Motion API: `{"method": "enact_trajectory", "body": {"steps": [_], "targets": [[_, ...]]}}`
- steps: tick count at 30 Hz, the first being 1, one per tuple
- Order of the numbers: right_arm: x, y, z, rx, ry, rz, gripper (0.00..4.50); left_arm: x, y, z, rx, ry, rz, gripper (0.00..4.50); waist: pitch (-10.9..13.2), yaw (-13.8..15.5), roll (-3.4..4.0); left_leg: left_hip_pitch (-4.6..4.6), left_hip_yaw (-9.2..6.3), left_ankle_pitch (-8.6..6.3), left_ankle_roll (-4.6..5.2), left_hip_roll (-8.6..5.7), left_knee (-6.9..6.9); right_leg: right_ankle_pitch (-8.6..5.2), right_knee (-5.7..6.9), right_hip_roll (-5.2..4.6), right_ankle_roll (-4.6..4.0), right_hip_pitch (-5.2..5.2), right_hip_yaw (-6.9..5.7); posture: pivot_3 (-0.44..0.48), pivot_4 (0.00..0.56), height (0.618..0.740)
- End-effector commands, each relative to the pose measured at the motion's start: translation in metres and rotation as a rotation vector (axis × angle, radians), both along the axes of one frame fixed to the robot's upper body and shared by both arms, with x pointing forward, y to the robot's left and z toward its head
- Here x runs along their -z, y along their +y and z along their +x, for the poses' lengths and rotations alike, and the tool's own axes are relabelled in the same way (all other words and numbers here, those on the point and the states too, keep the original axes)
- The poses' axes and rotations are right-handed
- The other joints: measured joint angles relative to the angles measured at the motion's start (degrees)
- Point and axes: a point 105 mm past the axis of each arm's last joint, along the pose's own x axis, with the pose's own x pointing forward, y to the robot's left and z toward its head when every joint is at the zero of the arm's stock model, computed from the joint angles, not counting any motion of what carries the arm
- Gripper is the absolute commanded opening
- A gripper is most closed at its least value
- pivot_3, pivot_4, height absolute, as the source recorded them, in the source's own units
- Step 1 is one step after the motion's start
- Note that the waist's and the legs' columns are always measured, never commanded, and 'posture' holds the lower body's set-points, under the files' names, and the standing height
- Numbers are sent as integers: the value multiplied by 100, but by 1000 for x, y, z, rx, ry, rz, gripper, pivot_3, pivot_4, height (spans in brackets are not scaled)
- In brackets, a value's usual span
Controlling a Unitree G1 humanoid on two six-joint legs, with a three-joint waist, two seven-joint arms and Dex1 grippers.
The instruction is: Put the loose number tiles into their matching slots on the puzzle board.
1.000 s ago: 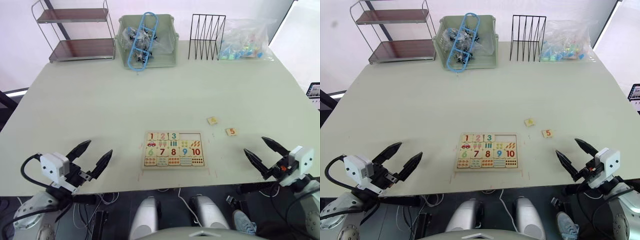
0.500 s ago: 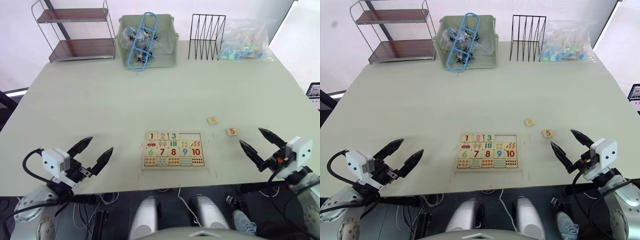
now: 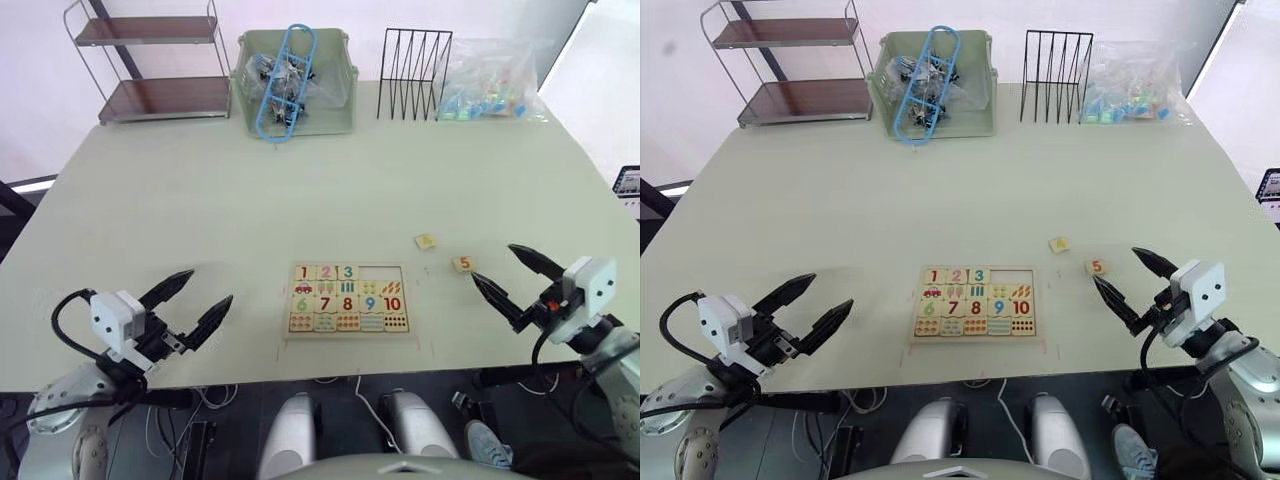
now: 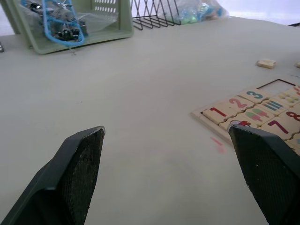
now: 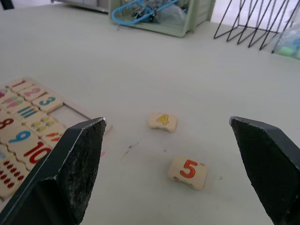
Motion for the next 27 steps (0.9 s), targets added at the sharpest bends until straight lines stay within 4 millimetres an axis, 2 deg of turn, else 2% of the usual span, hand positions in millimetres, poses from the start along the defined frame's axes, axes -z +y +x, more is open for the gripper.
{"method": "enact_trajectory", "body": {"steps": [1, 8, 18, 23, 27], "targets": [[-5, -7, 4, -59, -20, -39, 4442, -5, -2, -2, 71, -21, 34, 4500, 0, -3, 0, 0, 1, 0, 0, 0, 0, 0, 0, 0, 0, 0, 0, 0, 150, 740], [1, -14, 22, -213, 21, -138, 4442, -12, -13, -4, 262, -5, 87, 4500, 1, -13, 1, 2, 2, 0, 0, 1, 0, 2, 1, 2, -3, 0, -1, 0, 150, 740], [7, -17, 56, -349, 65, -265, 4442, -19, -12, -11, 496, 49, 136, 4500, 4, -28, 5, 1, 4, 0, 0, 1, 0, 13, 2, 3, -19, -1, -1, 0, 150, 740], [8, -10, 81, -413, 76, -368, 4442, -28, -10, -18, 598, 64, 121, 4500, 12, -43, 10, 3, 7, 0, 0, 3, 0, 14, 3, 3, -20, -3, -2, 0, 150, 740], [8, -1, 96, -504, 115, -414, 4442, -27, -7, -20, 623, 67, 122, 4500, 21, -44, 22, 2, 8, 0, 0, 3, -1, 15, 2, 2, -21, -3, -1, 0, 150, 740]]}}
